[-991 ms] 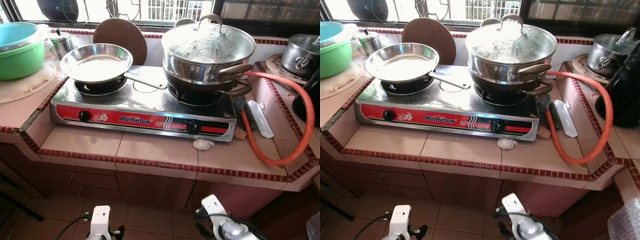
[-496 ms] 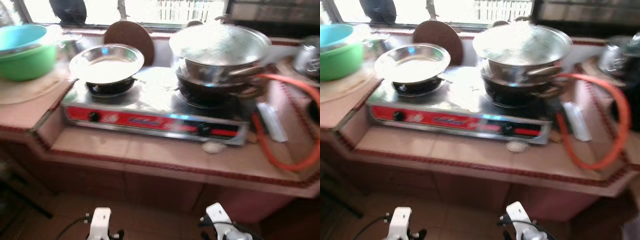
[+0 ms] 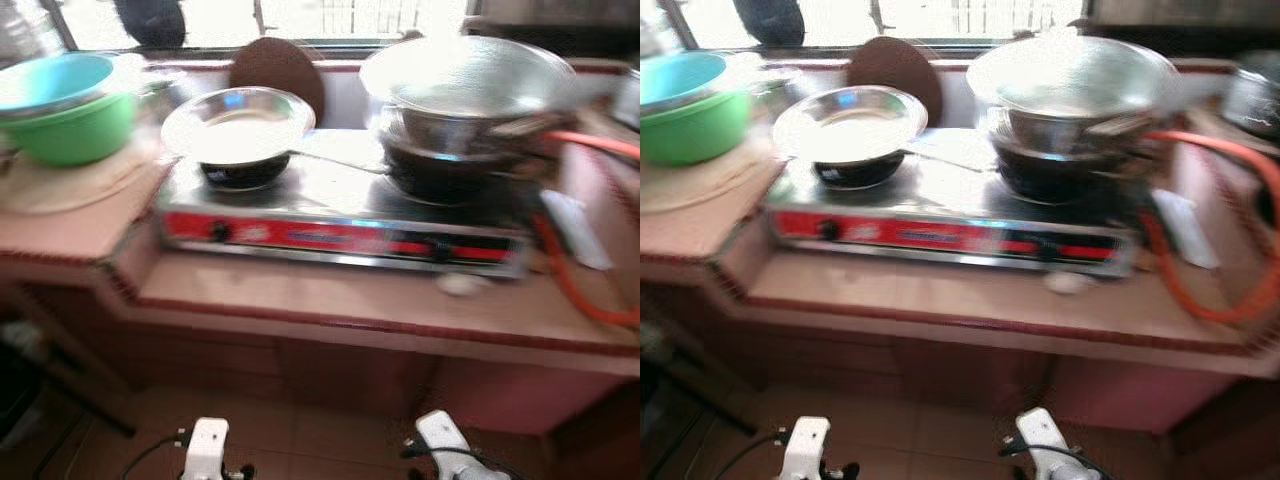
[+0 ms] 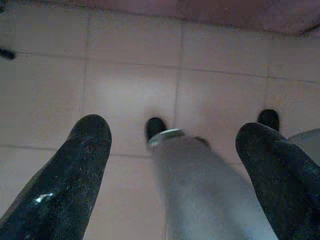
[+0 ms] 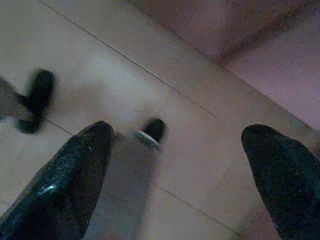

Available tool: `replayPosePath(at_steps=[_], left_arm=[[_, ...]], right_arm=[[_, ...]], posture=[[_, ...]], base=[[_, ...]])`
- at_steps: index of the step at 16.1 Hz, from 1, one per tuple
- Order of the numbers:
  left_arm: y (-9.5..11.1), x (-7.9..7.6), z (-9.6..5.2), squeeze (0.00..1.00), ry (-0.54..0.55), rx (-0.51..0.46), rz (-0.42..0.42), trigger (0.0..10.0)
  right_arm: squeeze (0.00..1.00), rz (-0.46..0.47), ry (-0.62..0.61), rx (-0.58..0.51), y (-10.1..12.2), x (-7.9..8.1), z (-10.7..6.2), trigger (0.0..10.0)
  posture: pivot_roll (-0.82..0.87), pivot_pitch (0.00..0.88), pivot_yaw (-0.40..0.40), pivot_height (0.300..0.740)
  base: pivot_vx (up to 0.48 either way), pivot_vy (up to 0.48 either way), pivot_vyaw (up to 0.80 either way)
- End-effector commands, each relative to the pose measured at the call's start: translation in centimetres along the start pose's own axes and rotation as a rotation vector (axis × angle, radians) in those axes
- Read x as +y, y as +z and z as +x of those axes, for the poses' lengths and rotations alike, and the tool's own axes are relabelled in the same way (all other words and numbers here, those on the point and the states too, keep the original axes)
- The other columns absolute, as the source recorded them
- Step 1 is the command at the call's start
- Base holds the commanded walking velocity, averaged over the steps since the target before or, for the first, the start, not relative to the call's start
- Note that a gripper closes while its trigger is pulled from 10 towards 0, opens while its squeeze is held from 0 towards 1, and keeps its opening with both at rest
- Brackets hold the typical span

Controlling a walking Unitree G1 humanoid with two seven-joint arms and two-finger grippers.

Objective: Kitchen organization

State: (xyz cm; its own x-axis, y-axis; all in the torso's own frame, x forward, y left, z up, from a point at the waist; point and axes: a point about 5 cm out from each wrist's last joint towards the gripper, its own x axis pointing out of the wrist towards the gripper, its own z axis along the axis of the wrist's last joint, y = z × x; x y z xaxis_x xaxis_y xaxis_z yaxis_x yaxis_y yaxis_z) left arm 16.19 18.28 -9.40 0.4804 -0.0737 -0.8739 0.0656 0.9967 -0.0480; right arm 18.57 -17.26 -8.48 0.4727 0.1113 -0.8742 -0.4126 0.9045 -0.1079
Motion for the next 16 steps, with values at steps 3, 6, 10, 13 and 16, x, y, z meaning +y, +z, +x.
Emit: replayPosePath(at_steps=[3,6,10,13,16], left_arm=[[0.41,0.61,-0.06,0.00,0.013,-0.006,0.016,10.0],[0.40,0.83,-0.10,0.00,0.013,0.001,0.032,10.0],[0.34,1.13,-0.18,0.00,0.022,0.002,0.046,10.0],[0.24,1.24,-0.22,0.00,0.024,0.001,0.055,10.0],[0.08,1.06,-0.19,0.00,0.026,0.003,0.051,10.0]], right_arm=[[0.00,0.008,-0.002,-0.003,-0.06,0.21,0.02,10.0],[0.00,0.008,-0.002,0.003,-0.25,0.24,0.01,10.0],[0.00,0.001,-0.004,0.005,-0.25,0.28,0.02,10.0],[0.00,-0.001,0.000,0.003,-0.22,0.34,0.03,10.0],[0.00,-0.016,0.006,0.007,-0.29,0.35,0.02,10.0]], posture=[[-0.13,0.054,0.048,0.740],[-0.13,0.051,0.052,0.740],[-0.13,0.048,0.053,0.740],[-0.13,0.047,0.055,0.740],[-0.13,0.045,0.042,0.740]], base=[[0.000,0.480,0.00],[0.000,0.480,0.00],[0.000,0.358,-0.64],[0.000,0.000,-0.24],[0.000,0.000,0.00]])
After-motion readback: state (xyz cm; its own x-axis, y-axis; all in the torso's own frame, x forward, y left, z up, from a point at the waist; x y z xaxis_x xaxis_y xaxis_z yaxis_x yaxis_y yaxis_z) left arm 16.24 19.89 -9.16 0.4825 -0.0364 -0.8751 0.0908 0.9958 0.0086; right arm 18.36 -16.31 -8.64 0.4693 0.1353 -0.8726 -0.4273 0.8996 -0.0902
